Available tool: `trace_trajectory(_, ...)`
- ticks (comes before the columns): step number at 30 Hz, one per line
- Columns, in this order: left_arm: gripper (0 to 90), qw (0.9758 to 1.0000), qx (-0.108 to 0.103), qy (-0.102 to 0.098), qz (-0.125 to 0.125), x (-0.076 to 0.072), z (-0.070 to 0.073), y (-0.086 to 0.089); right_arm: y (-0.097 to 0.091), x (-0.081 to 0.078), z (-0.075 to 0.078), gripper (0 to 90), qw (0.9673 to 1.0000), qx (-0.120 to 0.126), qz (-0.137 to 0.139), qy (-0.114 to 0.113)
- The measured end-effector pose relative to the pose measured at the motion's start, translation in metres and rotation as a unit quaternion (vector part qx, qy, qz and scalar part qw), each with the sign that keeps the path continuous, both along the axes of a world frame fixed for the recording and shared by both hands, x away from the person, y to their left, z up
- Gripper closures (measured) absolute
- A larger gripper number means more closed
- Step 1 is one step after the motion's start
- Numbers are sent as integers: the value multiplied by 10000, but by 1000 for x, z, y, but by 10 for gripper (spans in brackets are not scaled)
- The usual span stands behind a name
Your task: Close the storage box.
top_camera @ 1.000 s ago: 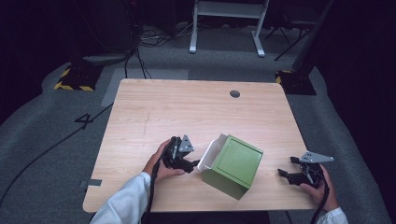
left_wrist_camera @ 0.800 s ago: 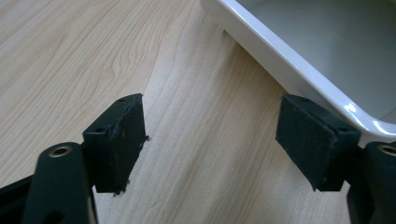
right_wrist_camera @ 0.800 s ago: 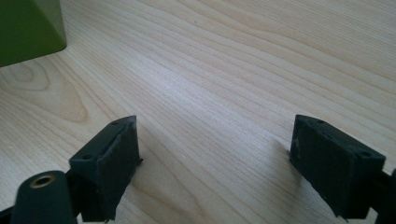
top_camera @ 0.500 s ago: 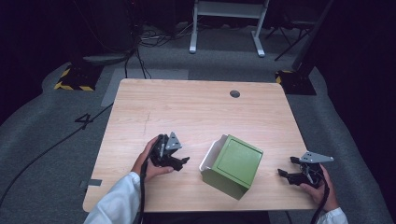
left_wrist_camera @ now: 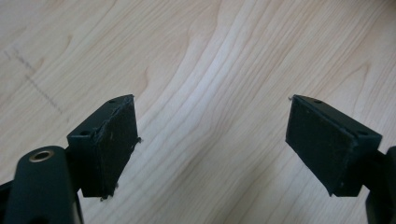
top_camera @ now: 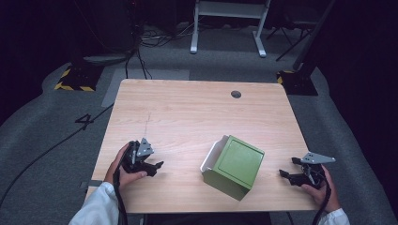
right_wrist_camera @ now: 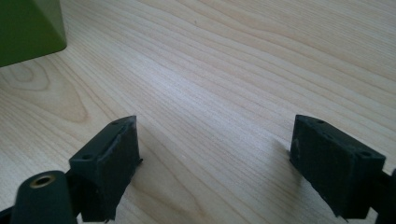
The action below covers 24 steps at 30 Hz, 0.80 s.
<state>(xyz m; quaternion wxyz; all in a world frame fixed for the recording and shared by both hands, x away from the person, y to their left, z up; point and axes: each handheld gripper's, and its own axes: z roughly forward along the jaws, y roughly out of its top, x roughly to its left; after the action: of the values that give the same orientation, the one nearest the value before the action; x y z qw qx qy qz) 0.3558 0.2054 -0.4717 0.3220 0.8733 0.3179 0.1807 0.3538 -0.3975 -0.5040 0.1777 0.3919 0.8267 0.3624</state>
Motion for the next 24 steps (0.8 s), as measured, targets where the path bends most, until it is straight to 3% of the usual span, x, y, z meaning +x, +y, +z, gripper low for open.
trace_trajectory(10, 175, 9992, -118, 246, 278, -7, -19, 23, 0, 0, 0, 157, 10000, -1, 0, 0)
trace_trajectory(15, 189, 9969, -325, 494, 522, -11, -28, 33, 0, 0, 0, 156, 10000, 0, 2, 3)
trace_trajectory(18, 190, 9965, -529, 338, 552, -13, -32, 41, 0, 1, 0, 155, 10000, -2, 11, 6)
trace_trajectory(19, 194, 9959, -560, 368, 609, -14, -32, 41, 0, 1, 0, 155, 10000, -4, 13, 7)
trace_trajectory(24, 211, 9957, -504, 330, 697, -14, -32, 41, 0, 1, 0, 156, 10000, -6, 13, -1)
